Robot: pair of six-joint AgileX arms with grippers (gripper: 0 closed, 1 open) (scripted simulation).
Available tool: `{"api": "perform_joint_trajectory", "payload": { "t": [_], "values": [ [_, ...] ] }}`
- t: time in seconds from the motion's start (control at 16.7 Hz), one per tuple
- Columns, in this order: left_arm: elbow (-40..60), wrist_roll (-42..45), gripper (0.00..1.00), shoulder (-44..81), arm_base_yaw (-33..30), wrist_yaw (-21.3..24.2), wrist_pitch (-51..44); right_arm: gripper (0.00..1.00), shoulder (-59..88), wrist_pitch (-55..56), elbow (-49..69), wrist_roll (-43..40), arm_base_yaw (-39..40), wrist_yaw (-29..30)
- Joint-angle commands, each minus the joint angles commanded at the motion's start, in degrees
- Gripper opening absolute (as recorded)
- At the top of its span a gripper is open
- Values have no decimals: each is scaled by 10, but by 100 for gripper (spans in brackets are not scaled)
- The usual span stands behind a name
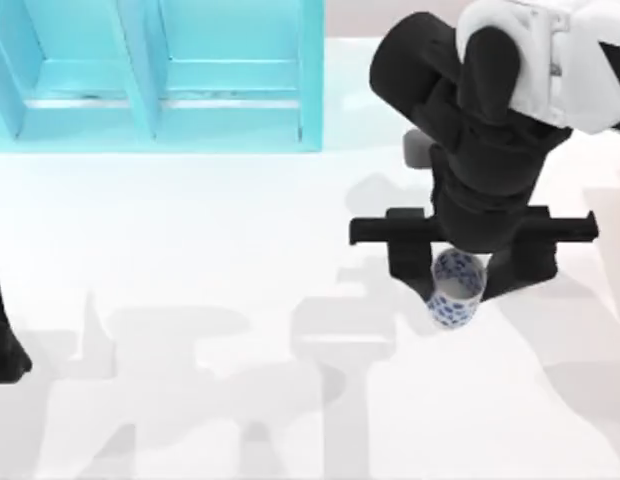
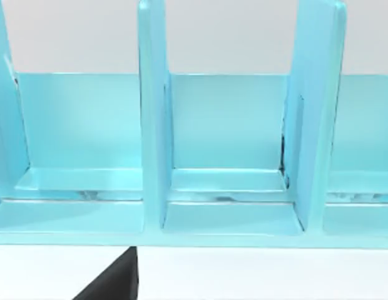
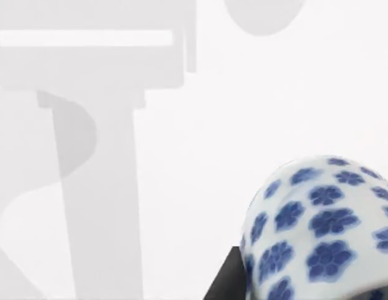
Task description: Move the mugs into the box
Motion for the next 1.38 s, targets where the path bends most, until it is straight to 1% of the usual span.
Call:
{"api": "perform_joint_trajectory", "payload": {
  "t": [0.3,0.42,0.54,0.66,0.78,1.08,1.2,1.38],
  "values": [
    [0,0,100,0,0,0,0,0,0,0,4,-6,1,2],
    [0,0,100,0,0,0,0,0,-7,-7,6,-35,-16,6],
    [0,0,100,0,0,0,0,0,-18,-20,2,-86,-57,7],
    [0,0,100,0,0,0,0,0,-29,-35,-10,-148,-122,4],
    [0,0,100,0,0,0,0,0,-41,-48,-26,-221,-209,1],
    [0,0,100,0,0,0,0,0,-89,-64,-54,-472,-465,0],
    [0,0,100,0,0,0,0,0,-117,-65,-64,-555,-563,5],
    [0,0,100,0,0,0,0,0,-162,-67,-88,-654,-666,10]
  ]
}}
